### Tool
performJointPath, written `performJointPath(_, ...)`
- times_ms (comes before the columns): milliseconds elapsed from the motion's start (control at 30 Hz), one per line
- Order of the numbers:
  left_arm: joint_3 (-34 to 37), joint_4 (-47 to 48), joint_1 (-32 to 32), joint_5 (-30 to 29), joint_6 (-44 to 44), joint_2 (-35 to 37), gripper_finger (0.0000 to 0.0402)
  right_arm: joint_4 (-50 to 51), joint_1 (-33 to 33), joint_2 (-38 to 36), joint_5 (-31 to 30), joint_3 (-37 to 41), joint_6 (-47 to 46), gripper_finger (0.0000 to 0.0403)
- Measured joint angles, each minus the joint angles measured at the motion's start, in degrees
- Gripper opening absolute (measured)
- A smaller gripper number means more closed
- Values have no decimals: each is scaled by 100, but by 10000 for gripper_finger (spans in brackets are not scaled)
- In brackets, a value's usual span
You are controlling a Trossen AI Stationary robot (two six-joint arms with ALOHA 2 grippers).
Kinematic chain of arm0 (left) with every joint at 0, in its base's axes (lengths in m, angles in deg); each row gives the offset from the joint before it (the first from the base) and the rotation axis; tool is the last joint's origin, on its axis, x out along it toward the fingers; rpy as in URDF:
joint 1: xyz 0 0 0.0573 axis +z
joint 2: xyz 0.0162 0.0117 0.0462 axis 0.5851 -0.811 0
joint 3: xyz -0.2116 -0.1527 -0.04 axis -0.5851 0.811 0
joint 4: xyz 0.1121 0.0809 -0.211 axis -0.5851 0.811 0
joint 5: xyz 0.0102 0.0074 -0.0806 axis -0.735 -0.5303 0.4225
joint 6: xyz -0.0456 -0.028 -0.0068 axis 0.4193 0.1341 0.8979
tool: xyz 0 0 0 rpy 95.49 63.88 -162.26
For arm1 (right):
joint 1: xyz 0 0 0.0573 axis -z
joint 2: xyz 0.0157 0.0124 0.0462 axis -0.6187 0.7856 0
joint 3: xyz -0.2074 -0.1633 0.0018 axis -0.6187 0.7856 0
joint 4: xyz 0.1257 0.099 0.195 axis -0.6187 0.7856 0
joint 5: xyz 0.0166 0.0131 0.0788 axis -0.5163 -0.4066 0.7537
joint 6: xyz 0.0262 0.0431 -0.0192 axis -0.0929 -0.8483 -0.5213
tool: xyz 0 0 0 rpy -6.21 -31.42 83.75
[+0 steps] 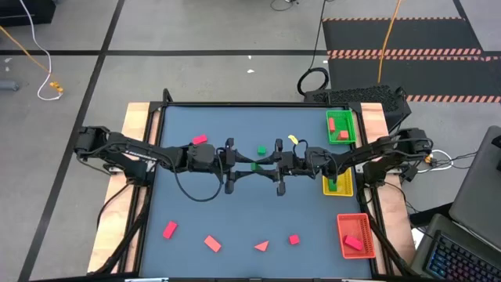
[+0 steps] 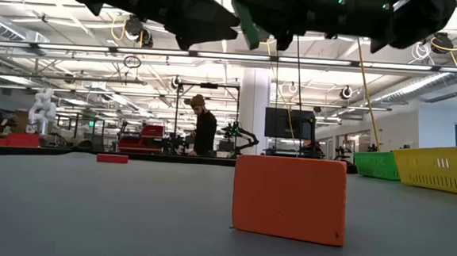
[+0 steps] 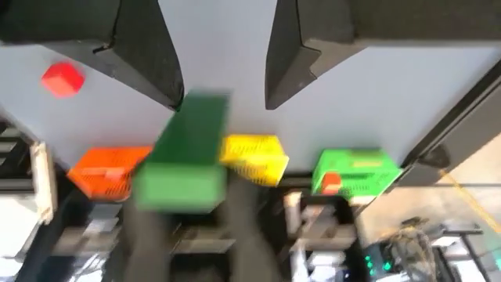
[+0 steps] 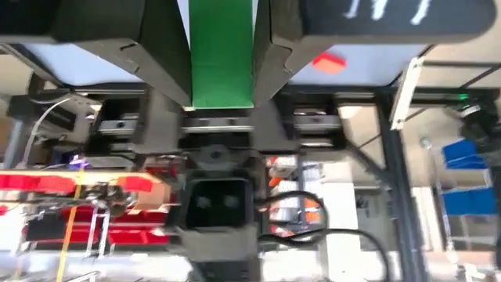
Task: Sort & place blocks by color
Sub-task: Put the left green block into the yellow basket
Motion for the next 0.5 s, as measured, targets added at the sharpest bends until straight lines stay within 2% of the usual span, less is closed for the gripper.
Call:
performJointPath(100,1,316,6,-31,-36,183,183,667,-52,-320,-63,0,11,97)
performJointPath(267,1,583,-1,-227,3,432,184,2381,-195,-1121,-716,2,-83,97)
performJointPath(400,1,751,2,-264,118,504,184,4342,-288,-1902,-1494,2,-691,97)
performJointPath(500,1,812,-2,-307,149,502,184,5814,-331,-2462,-2008,2,-1525,97)
